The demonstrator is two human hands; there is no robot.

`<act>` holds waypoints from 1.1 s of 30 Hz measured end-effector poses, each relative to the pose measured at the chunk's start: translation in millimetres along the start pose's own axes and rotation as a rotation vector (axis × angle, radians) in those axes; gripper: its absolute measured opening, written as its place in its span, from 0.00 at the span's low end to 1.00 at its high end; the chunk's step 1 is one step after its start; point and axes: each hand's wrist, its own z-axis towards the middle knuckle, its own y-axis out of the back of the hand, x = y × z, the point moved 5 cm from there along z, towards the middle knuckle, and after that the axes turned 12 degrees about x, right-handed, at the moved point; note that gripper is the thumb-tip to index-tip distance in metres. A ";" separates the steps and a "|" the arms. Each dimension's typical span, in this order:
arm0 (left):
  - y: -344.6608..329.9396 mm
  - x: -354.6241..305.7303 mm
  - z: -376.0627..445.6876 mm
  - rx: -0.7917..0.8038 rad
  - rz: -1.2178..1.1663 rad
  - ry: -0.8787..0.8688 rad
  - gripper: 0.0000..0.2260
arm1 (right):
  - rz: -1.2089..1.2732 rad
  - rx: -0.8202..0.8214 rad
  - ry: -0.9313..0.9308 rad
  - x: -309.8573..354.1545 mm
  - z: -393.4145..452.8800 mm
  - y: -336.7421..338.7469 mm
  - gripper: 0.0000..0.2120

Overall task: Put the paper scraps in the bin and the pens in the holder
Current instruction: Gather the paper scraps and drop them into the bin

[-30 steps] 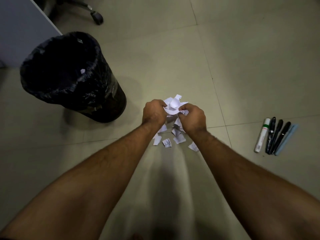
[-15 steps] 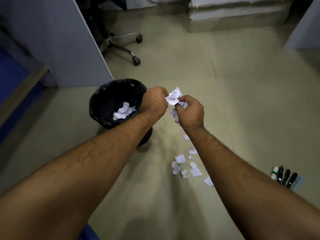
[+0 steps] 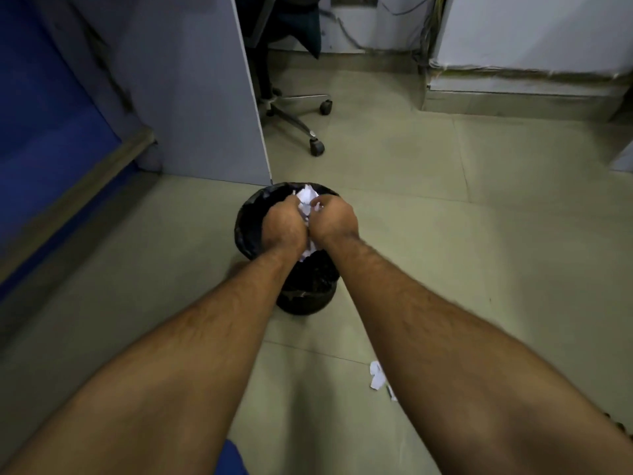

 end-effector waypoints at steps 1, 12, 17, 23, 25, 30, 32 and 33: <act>-3.1 1.9 1.5 0.002 0.028 0.000 0.07 | -0.004 0.016 -0.010 -0.4 2.9 -4.1 0.15; 1.4 -19.9 -4.0 0.109 0.290 0.136 0.21 | 0.099 -0.177 -0.128 -13.2 -4.5 15.7 0.16; -7.5 -36.2 -6.6 0.159 0.397 0.118 0.30 | 0.080 -0.201 -0.123 -17.9 -11.3 28.4 0.17; -13.9 -69.8 -16.3 0.024 0.487 -0.069 0.11 | 0.123 -0.239 -0.113 -35.6 -24.5 44.4 0.15; -19.5 -80.3 -19.4 0.040 0.461 -0.103 0.09 | 0.135 -0.265 -0.119 -43.8 -31.9 53.1 0.15; -53.9 -104.8 -34.8 0.148 0.314 -0.176 0.15 | 0.155 -0.314 -0.156 -81.3 -54.6 78.7 0.15; -73.6 -110.7 -45.8 0.185 0.296 -0.220 0.16 | 0.156 -0.326 -0.180 -99.5 -65.6 88.5 0.14; -87.5 -111.8 -52.7 0.213 0.287 -0.231 0.15 | 0.158 -0.332 -0.197 -111.3 -71.6 92.7 0.14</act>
